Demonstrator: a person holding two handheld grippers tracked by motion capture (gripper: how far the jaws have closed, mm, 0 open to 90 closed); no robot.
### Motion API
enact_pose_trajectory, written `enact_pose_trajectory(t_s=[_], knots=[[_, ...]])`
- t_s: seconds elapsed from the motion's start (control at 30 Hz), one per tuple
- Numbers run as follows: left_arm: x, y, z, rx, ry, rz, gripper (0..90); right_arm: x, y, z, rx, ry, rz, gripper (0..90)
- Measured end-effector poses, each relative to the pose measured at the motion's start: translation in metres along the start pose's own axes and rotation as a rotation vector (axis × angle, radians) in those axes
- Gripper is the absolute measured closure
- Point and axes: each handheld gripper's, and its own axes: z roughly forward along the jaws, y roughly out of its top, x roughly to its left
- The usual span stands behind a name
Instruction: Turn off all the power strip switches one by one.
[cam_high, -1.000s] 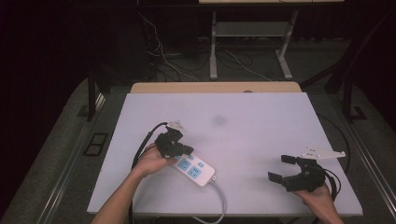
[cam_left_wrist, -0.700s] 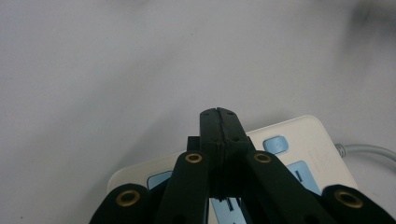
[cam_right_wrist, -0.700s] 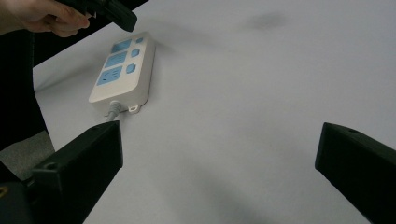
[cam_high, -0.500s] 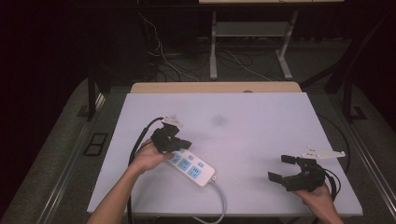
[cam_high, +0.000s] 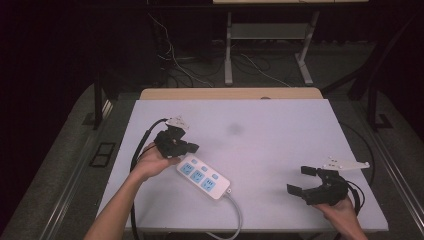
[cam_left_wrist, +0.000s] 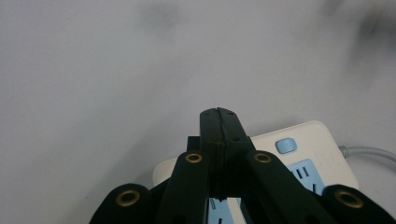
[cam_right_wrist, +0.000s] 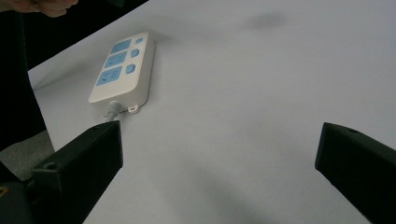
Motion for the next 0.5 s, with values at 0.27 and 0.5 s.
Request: enact_pose_trajectory(t_s=[0.27,0.5], knots=[[0.0076,-0.0005,-0.0035,0.014,0.022,-0.008,89.2,-0.0001,0.0000,0.0005,0.002,0.000,0.001,0.7],[0.0106,-0.0024,0.0028,0.039,0.025,-0.006,89.1,0.0003,-0.0001,0.0007,0.006,0.000,0.001,0.7]])
